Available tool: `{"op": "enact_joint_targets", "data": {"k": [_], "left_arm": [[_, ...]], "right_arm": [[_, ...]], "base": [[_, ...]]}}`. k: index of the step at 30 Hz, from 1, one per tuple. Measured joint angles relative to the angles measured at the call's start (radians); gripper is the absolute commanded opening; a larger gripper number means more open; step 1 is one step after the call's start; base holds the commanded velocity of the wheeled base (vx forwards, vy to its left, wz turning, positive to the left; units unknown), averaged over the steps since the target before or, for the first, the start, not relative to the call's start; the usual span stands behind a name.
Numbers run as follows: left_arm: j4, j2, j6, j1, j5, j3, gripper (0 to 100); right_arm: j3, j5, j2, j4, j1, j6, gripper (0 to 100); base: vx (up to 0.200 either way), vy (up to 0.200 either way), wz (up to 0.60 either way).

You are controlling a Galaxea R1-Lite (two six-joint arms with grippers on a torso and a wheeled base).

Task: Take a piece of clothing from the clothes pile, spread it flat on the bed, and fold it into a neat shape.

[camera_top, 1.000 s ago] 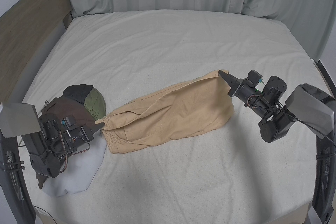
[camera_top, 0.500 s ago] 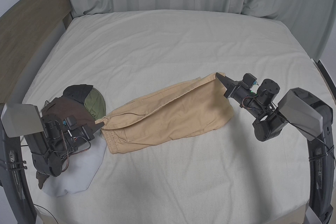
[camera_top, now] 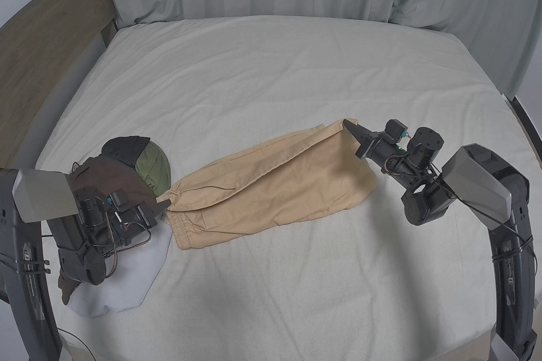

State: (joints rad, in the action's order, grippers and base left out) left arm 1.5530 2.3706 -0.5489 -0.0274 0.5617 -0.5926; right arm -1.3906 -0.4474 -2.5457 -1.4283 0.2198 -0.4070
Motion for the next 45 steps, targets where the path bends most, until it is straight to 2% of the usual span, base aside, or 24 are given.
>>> {"op": "enact_joint_targets", "data": {"k": [3, 4, 17, 29, 36, 45], "left_arm": [[0.000, 0.004, -0.012, 0.000, -0.001, -0.001, 100], [0.000, 0.004, -0.017, 0.000, -0.001, -0.001, 100], [0.000, 0.004, -0.055, -0.022, -0.023, -0.038, 100], [0.000, -0.042, -0.076, -0.023, -0.036, -0.036, 100], [0.000, -0.159, -0.156, -0.014, -0.026, -0.003, 100], [0.000, -0.299, -0.172, 0.017, 0.007, 0.053, 100]], "right_arm": [[-0.003, 0.001, -0.003, 0.017, 0.000, 0.000, 0], [-0.004, 0.001, -0.004, 0.024, 0.000, 0.000, 100], [-0.018, 0.008, -0.035, 0.032, 0.003, 0.009, 100], [0.147, 0.011, -0.027, -0.045, 0.036, 0.032, 100], [0.310, 0.011, -0.009, -0.102, 0.054, 0.032, 100], [0.444, 0.029, 0.008, -0.114, 0.067, 0.029, 100]], "base": [[0.000, 0.000, 0.00], [0.000, 0.000, 0.00], [0.000, 0.000, 0.00], [0.000, 0.000, 0.00], [0.000, 0.000, 0.00], [0.000, 0.000, 0.00]]}}
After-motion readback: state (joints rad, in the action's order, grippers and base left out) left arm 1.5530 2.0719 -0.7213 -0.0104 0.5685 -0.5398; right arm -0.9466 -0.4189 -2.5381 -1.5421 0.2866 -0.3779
